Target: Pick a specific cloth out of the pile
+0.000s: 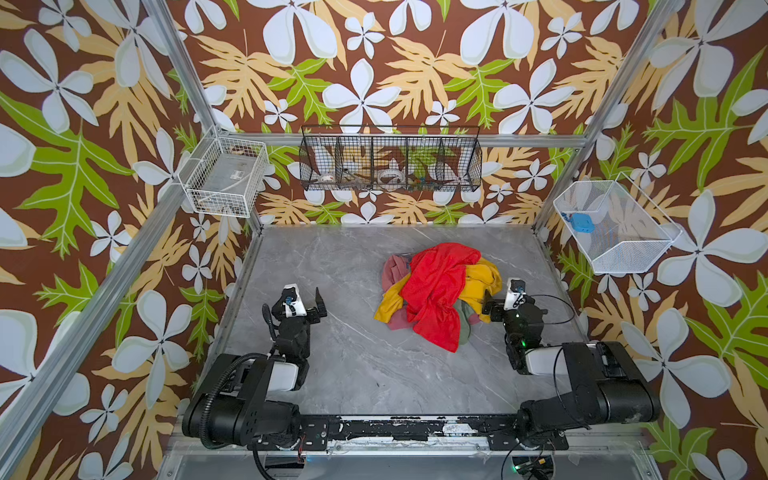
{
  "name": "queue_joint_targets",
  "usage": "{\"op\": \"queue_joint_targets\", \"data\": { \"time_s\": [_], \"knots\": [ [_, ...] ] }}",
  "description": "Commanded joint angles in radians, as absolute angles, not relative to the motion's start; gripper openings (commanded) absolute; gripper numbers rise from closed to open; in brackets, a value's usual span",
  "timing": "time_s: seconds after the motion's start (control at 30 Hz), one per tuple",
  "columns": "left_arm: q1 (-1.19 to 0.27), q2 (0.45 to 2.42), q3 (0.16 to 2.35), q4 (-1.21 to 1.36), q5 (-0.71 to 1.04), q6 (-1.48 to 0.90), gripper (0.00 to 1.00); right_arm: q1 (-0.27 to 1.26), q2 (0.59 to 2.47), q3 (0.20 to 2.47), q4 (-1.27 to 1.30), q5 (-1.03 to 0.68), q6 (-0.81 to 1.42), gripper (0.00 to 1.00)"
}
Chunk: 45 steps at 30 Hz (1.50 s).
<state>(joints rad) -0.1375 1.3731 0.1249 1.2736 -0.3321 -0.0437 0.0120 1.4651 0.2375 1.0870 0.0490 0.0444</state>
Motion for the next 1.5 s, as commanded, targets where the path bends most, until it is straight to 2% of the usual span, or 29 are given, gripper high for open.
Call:
{"op": "queue_joint_targets", "data": {
  "time_s": [0.0, 0.97, 1.2, 1.37, 1.47],
  "knots": [
    [-0.136, 1.373, 0.126, 1.309, -0.332, -0.035, 1.0, 0.013, 1.463, 0.236, 1.104, 0.046, 0.043, 1.0],
    [-0.124, 1.35, 0.14, 1.264, -0.326, -0.047, 1.0, 0.012, 1.433, 0.223, 1.111, 0.076, 0.057, 0.99],
    [-0.124, 1.119, 0.303, 0.774, -0.4, -0.164, 1.0, -0.01, 1.17, 0.349, 0.58, 0.109, 0.121, 0.98],
    [-0.146, 1.016, 0.337, 0.663, -0.318, -0.307, 1.0, -0.01, 0.991, 0.34, 0.408, 0.087, 0.158, 0.99],
    [-0.238, 0.987, 0.34, 0.637, -0.343, -0.305, 1.0, -0.01, 0.91, 0.326, 0.347, 0.054, 0.197, 0.99]
  ]
}}
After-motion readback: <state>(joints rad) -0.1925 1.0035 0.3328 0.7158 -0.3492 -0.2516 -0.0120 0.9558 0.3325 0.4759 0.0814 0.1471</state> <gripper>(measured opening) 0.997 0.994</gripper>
